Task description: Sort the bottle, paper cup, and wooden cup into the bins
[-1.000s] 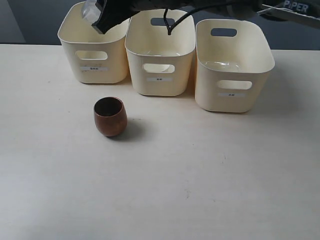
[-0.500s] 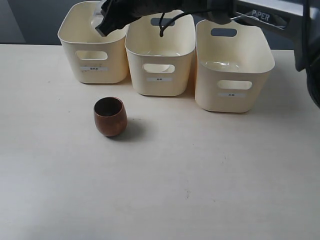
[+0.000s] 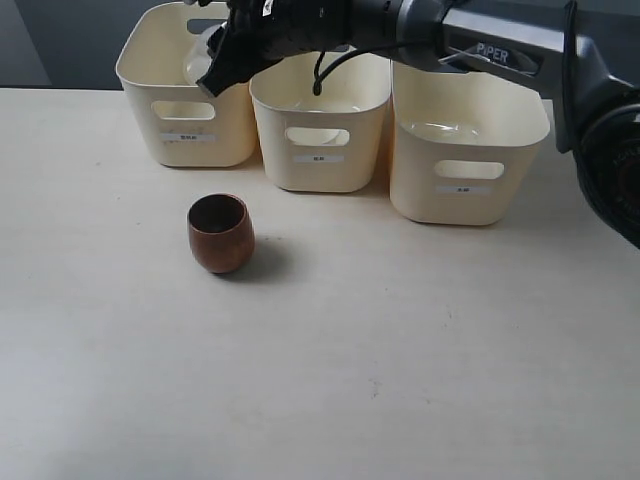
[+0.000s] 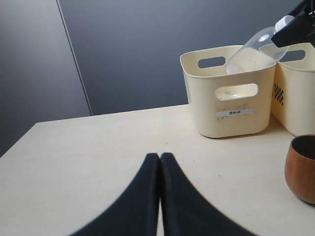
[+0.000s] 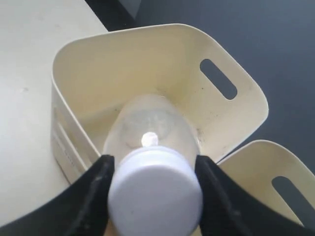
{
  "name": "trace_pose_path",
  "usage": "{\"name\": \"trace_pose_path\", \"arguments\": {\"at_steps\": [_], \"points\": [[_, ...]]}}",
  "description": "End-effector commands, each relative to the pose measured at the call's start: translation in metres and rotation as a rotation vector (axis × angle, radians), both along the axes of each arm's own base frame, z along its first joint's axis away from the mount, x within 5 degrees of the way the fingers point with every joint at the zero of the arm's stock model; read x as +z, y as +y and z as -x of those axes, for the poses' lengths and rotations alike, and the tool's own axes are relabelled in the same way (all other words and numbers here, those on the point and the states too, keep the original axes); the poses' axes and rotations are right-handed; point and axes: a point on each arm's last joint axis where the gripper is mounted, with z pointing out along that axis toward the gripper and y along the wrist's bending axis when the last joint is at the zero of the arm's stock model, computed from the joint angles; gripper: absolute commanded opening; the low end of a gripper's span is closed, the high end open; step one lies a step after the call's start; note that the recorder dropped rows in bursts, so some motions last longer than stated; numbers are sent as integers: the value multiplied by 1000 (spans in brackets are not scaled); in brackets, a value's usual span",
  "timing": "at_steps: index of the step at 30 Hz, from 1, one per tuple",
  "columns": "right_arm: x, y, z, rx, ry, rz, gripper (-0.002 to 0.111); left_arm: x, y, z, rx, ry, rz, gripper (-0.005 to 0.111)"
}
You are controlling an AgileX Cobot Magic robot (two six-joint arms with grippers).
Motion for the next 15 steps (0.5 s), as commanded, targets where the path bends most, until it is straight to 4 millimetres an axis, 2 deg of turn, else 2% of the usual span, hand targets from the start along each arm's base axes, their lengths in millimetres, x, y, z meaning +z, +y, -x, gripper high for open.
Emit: {"name": "trace_pose_path", "arguments": {"at_steps": [1, 3, 7, 9, 15], "points": [[4, -2, -3, -9, -29, -14, 2, 0, 0, 0, 1, -10, 2, 0], [5, -2, -4, -11, -35, -21, 13, 0, 0, 0, 1, -10, 2, 0], [7, -1, -4, -24, -38, -60, 44, 0, 0, 0, 1, -10, 2, 0], [8, 0, -5, -32, -37, -88, 49, 0, 0, 0, 1, -10, 2, 0], [9, 0, -5, -34, -40, -95, 54, 0, 0, 0, 1, -10, 2, 0]]}}
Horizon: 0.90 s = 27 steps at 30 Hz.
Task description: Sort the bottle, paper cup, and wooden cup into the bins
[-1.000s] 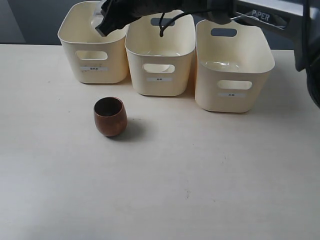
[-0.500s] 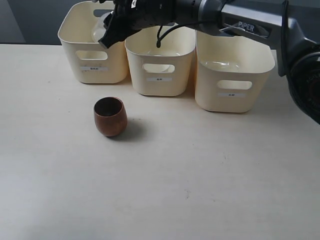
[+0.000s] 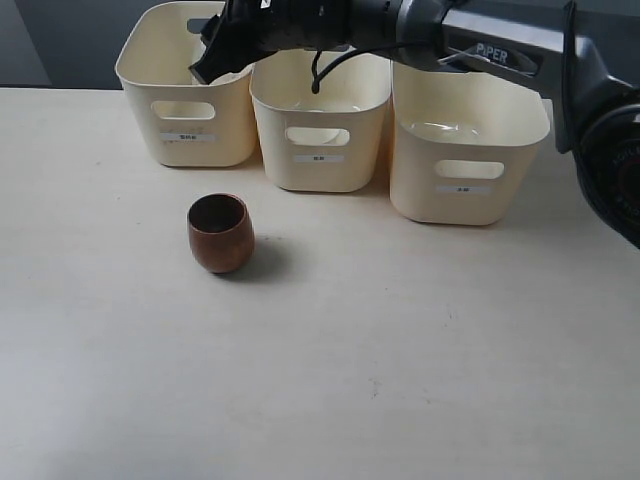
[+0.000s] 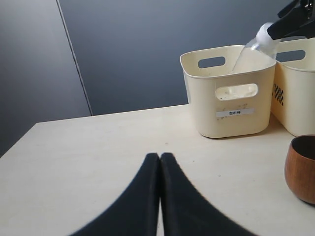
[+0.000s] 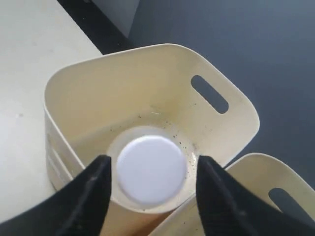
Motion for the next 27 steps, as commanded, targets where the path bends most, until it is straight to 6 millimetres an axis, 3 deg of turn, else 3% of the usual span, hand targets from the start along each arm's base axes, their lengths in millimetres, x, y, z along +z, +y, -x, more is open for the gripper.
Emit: {"name": "trace_pose_path", "arguments": {"at_steps": [1, 9, 14, 23, 27], "points": [[4, -2, -3, -11, -16, -20, 56, 0, 0, 0, 1, -10, 2, 0], [5, -2, -1, -18, 12, -50, 56, 0, 0, 0, 1, -10, 2, 0], [23, -5, 7, 17, 7, -9, 55, 0, 0, 0, 1, -10, 2, 0], [69, -25, 48, 160, 154, 179, 55, 0, 0, 0, 1, -10, 2, 0], [77, -34, 69, 239, 269, 267, 55, 0, 0, 0, 1, -10, 2, 0]]}}
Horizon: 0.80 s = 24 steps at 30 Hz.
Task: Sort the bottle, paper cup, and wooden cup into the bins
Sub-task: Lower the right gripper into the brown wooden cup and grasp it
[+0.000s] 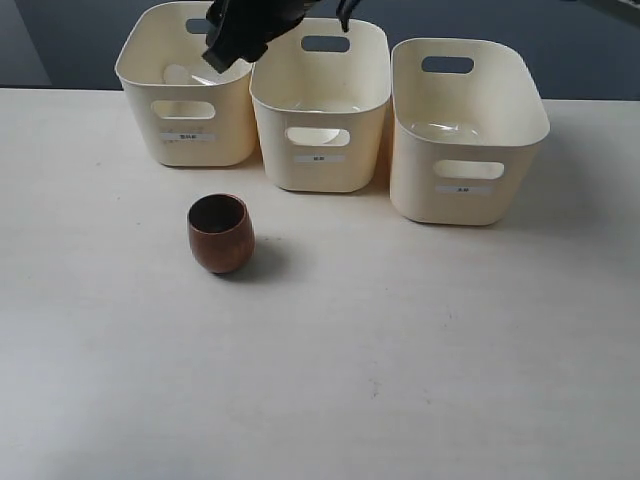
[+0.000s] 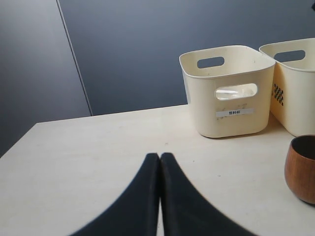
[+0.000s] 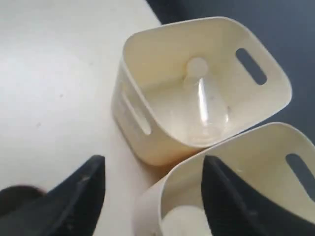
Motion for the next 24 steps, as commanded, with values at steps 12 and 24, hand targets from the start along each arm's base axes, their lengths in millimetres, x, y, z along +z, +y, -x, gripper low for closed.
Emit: {"name": "trace_pose_path", "arguments": {"at_steps": [12, 24], "points": [[-30, 29, 63, 416, 303, 265, 56, 0, 0, 0, 1, -10, 2, 0], [-114, 53, 38, 423, 305, 319, 68, 0, 0, 0, 1, -10, 2, 0]]}}
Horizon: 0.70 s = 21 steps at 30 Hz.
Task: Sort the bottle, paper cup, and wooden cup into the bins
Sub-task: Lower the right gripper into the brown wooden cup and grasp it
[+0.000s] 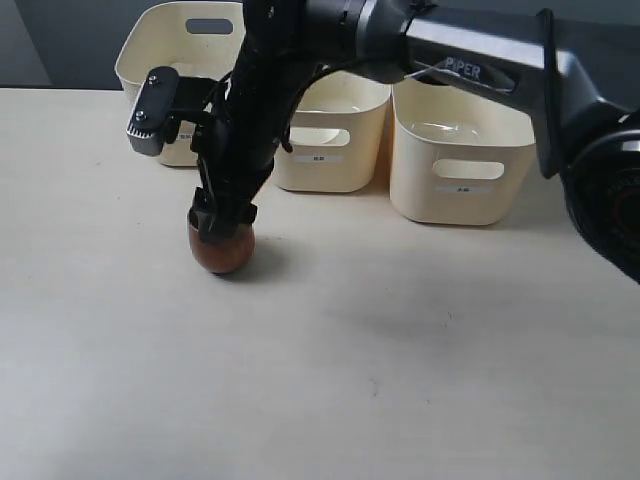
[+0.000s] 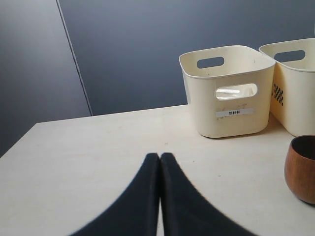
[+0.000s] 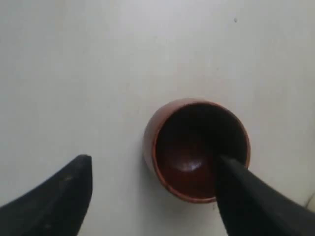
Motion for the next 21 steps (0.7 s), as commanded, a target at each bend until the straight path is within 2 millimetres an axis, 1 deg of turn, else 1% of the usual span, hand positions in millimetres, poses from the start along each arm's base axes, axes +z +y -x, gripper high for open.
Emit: {"name": "trace_pose_path", "arguments": {"at_steps": [1, 2, 6, 13, 16, 21], "points": [[-13, 5, -6, 1, -30, -9, 68, 0, 0, 0, 1, -10, 2, 0], [-17, 6, -8, -3, -37, -8, 68, 0, 0, 0, 1, -10, 2, 0], [-25, 7, -9, -6, -29, -4, 68, 0, 0, 0, 1, -10, 2, 0], [-33, 9, -10, -10, -22, -2, 66, 0, 0, 0, 1, -10, 2, 0], [-39, 9, -11, -10, -12, 7, 63, 0, 0, 0, 1, -10, 2, 0], [-52, 11, -13, -15, -3, 17, 64, 0, 0, 0, 1, -10, 2, 0]]}}
